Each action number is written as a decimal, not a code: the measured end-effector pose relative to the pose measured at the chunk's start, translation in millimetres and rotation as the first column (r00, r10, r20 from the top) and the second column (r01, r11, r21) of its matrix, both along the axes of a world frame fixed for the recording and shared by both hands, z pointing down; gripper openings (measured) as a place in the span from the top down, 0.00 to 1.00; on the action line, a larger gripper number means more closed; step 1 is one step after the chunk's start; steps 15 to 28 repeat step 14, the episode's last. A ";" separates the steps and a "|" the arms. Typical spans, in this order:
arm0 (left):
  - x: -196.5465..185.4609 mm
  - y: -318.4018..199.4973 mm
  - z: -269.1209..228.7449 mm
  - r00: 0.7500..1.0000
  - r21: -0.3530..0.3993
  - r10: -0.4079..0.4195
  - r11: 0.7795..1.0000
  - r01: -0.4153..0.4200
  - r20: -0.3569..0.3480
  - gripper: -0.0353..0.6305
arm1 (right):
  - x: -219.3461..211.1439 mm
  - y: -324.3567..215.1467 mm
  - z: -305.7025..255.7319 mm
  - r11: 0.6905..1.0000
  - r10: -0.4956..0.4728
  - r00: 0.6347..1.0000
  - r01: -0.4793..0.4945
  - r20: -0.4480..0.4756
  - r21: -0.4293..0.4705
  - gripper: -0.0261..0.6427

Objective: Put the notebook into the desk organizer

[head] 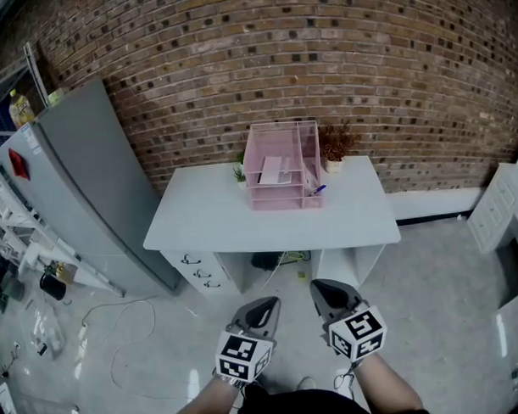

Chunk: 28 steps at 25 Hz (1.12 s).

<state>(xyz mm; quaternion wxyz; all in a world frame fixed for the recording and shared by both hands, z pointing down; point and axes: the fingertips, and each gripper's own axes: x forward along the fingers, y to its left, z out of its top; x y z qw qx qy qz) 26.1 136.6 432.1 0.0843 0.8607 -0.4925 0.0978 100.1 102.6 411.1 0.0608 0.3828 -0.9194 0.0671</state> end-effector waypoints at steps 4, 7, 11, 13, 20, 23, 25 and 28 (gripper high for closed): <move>3.1 1.6 -1.7 1.000 0.000 -0.005 1.000 0.005 -0.001 0.94 | 2.6 1.5 -1.5 1.000 -0.005 1.000 0.005 0.000 0.001 0.96; 5.3 1.5 -0.7 1.000 0.000 -0.006 1.000 0.006 0.000 0.94 | 4.8 1.6 -0.2 1.000 -0.007 1.000 0.007 0.002 0.000 0.96; 7.5 1.2 0.6 1.000 -0.001 -0.006 1.000 0.006 0.000 0.94 | 6.8 1.2 1.2 1.000 -0.005 1.000 0.005 0.004 0.000 0.96; 9.1 0.6 0.7 1.000 -0.001 -0.006 1.000 0.006 0.000 0.94 | 8.2 0.5 1.7 1.000 -0.005 1.000 0.005 0.005 0.000 0.96; 9.9 0.2 0.7 1.000 -0.001 -0.006 1.000 0.006 0.000 0.94 | 8.9 0.1 2.0 1.000 -0.005 1.000 0.005 0.006 0.000 0.96; 9.9 0.2 0.7 1.000 -0.001 -0.006 1.000 0.006 0.000 0.94 | 8.9 0.1 2.0 1.000 -0.005 1.000 0.005 0.006 0.000 0.96; 9.9 0.2 0.7 1.000 -0.001 -0.006 1.000 0.006 0.000 0.94 | 8.9 0.1 2.0 1.000 -0.005 1.000 0.005 0.006 0.000 0.96; 9.9 0.2 0.7 1.000 -0.001 -0.006 1.000 0.006 0.000 0.94 | 8.9 0.1 2.0 1.000 -0.005 1.000 0.005 0.006 0.000 0.96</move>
